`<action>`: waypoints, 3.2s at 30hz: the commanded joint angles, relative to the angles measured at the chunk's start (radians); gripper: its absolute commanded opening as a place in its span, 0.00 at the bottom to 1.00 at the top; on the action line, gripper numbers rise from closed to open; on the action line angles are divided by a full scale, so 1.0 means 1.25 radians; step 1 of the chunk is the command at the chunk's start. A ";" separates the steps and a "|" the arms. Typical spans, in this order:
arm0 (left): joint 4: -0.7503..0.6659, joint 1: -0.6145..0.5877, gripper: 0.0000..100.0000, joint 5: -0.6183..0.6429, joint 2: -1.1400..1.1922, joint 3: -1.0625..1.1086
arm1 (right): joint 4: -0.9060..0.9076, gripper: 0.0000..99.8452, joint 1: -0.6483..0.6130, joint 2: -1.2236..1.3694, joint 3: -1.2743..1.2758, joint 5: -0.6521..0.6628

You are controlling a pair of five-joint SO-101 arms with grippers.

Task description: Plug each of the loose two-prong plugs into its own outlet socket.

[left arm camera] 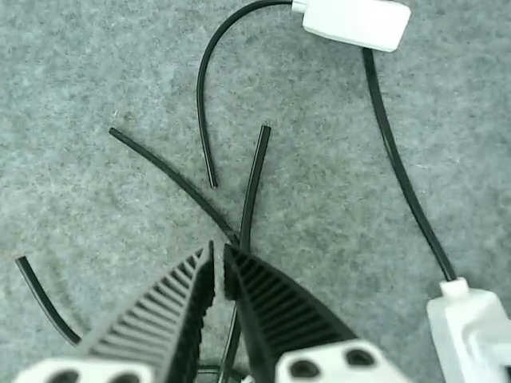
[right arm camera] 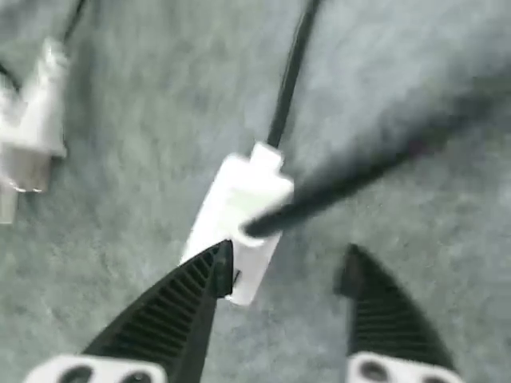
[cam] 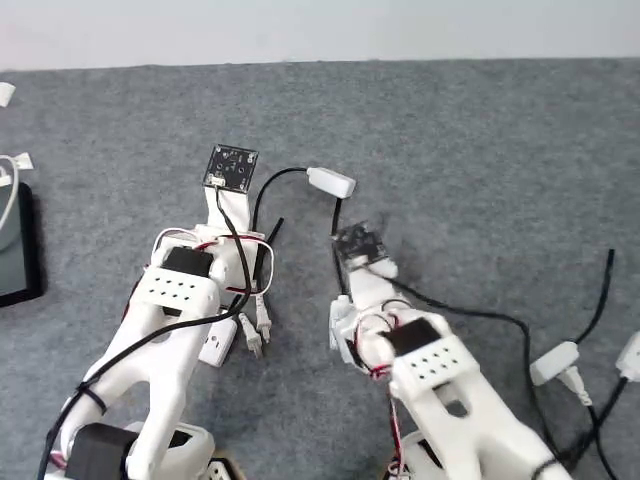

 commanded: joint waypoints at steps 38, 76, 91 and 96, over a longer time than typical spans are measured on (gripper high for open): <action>-0.206 -0.195 0.01 0.107 0.081 -0.048 | 0.213 0.01 0.490 0.414 -0.479 0.033; -0.017 -0.237 0.03 -0.010 0.133 -0.074 | 0.779 0.22 0.867 0.795 -1.369 0.119; -0.014 -0.428 0.18 0.163 0.137 -0.093 | 0.348 0.17 0.430 0.846 -1.226 0.164; -0.017 -0.500 0.18 0.031 0.134 -0.060 | 0.187 0.17 0.339 0.932 -1.227 0.360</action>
